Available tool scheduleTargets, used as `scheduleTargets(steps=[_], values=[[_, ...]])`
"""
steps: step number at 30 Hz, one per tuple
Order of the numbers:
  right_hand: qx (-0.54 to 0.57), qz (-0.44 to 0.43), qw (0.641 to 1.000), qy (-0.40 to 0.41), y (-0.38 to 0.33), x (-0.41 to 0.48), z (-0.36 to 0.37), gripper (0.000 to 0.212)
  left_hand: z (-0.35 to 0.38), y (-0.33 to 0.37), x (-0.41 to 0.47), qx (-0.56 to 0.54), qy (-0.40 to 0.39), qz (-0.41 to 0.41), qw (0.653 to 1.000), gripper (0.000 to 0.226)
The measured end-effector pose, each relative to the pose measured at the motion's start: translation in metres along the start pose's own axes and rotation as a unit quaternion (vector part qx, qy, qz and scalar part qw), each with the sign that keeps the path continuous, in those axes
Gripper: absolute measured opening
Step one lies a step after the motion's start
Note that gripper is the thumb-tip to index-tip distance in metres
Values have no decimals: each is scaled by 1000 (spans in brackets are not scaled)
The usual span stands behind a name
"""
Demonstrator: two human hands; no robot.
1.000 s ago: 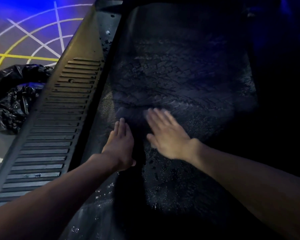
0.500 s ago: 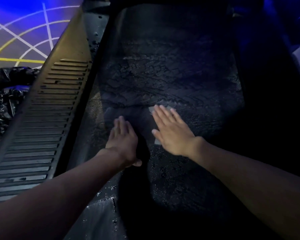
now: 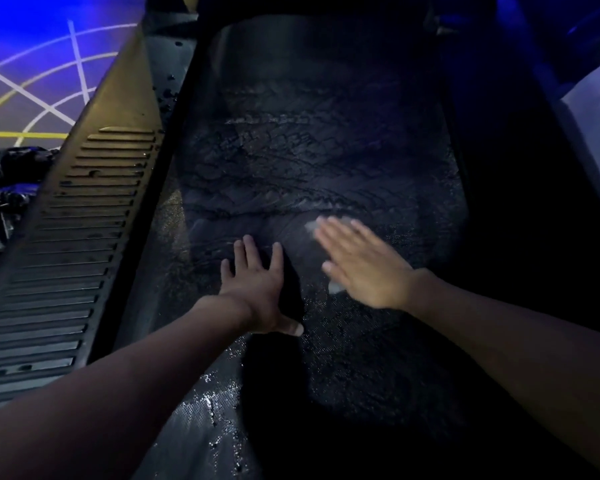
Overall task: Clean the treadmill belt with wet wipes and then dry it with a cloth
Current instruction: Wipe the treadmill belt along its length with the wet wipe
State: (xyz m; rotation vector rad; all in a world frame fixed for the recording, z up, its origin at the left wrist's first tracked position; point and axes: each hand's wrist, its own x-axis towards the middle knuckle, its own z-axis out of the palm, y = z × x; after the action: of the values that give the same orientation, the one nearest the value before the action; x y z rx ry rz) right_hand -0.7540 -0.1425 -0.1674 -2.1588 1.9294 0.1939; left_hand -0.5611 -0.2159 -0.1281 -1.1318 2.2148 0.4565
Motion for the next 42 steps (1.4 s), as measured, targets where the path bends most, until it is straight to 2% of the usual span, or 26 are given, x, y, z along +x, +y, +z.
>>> scheduleTargets(steps=[1,2,5,6,7,9,10,14,15,17,18,19,22,23,26,27,30,31,33,34,35,38,39,42], values=[[12,43,999,-1,0,-1,-3,62,1,4,0,6,-1,-8,1000,147],[20,46,999,0,-3,-3,0,63,1,8,0,10,1,-17,1000,146],[0,-96,995,13,-15,-22,16,65,0,16,-1,25,15,-22,999,141],[-3,-113,993,12,-8,-25,15,64,0,17,-1,32,23,-2,999,138],[-3,-81,997,0,4,-24,12,64,1,19,-2,39,33,27,998,134],[21,43,999,-13,18,-23,6,65,4,21,-3,43,47,72,995,122],[25,64,998,-9,17,-24,7,66,6,21,-4,41,49,81,995,117],[0,-86,996,12,8,-44,21,67,6,24,-3,44,34,91,994,122],[6,-69,998,9,17,-45,18,67,4,25,-3,41,23,89,995,124],[34,46,998,21,32,-44,12,72,1,32,-1,40,5,77,996,124],[40,75,996,37,32,-45,14,75,1,37,-1,36,-2,64,997,124],[43,62,996,49,27,-46,18,75,1,41,0,35,-6,52,998,125],[8,-57,998,19,24,-62,26,67,6,49,0,65,-3,33,997,134],[13,-37,999,15,36,-64,23,66,9,51,-1,72,3,30,997,135],[46,137,989,26,62,-59,17,75,10,56,-3,67,15,14,998,131],[49,136,989,20,60,-60,20,77,10,59,-4,70,19,16,997,129],[22,33,998,39,53,-75,32,76,10,67,-6,90,49,66,993,119],[28,39,998,46,59,-77,31,78,11,69,-6,87,58,79,991,116],[77,151,983,62,69,-73,25,85,12,71,-7,77,68,93,990,112],[80,195,976,45,66,-71,25,83,12,72,-8,75,65,96,990,111],[77,199,976,42,59,-71,27,81,12,74,-8,78,60,97,990,111],[44,131,988,70,50,-84,38,75,9,78,-9,90,37,95,991,111],[48,156,984,70,59,-85,38,75,9,80,-9,92,33,93,991,111],[110,326,936,69,66,-79,36,72,8,82,-11,98,27,88,991,109]])
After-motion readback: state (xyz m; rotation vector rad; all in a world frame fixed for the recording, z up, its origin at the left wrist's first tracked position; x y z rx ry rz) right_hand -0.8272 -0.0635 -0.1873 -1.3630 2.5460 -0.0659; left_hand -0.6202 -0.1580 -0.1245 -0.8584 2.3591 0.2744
